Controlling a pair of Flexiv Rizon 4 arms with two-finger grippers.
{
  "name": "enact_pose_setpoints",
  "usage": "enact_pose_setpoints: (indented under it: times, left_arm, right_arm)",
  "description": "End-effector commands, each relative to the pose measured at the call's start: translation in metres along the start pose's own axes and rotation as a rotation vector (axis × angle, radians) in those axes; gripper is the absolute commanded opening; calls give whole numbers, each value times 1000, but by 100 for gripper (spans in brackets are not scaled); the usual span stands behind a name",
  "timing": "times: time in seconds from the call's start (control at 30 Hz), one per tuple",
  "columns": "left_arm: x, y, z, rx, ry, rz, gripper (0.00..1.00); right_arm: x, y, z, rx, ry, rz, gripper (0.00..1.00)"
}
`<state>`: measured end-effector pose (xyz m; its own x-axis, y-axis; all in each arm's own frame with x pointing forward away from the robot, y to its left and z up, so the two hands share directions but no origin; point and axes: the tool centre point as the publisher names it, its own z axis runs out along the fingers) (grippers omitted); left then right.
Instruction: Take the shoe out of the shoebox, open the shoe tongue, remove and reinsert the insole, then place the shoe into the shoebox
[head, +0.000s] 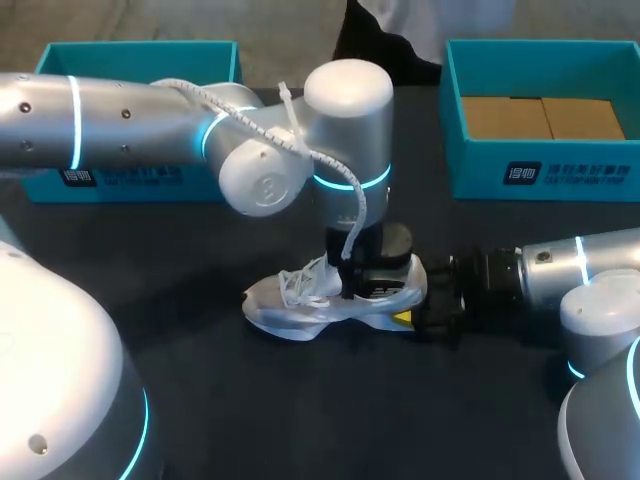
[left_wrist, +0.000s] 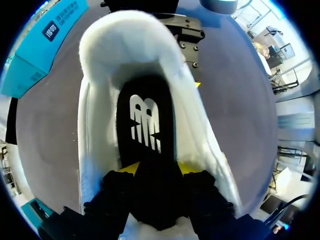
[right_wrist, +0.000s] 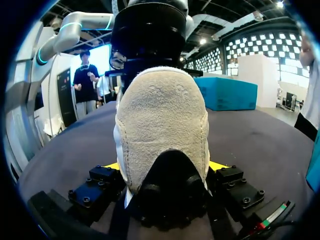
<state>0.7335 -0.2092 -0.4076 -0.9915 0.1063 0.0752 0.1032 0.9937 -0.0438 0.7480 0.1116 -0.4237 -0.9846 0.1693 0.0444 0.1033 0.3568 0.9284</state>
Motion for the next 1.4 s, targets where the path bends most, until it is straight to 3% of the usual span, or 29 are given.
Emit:
enact_pose_setpoints:
  times: [0.03,0.43,0.87,1.2,1.33,1.4]
  left_arm:
    - [-1,-4,8,-6,-30,-3,44]
    - [-16,-12,17,-15,-176,8,44]
    - [-32,-11,11,-11,-211,-20,41]
    - [-31,-10,3,5,-207,-22,39]
    - [-34,-11,4,7,-208,-39,19]
    - [-36,-10,3,14,-203,-48,0]
  right_arm:
    - [0,1,0,3,0,0,0]
    - [0,1,0,3,0,0,0]
    - [0,1,0,3,0,0,0]
    - [0,1,0,3,0,0,0]
    - [0,1,0,3,0,0,0]
    - [0,1,0,3,0,0,0]
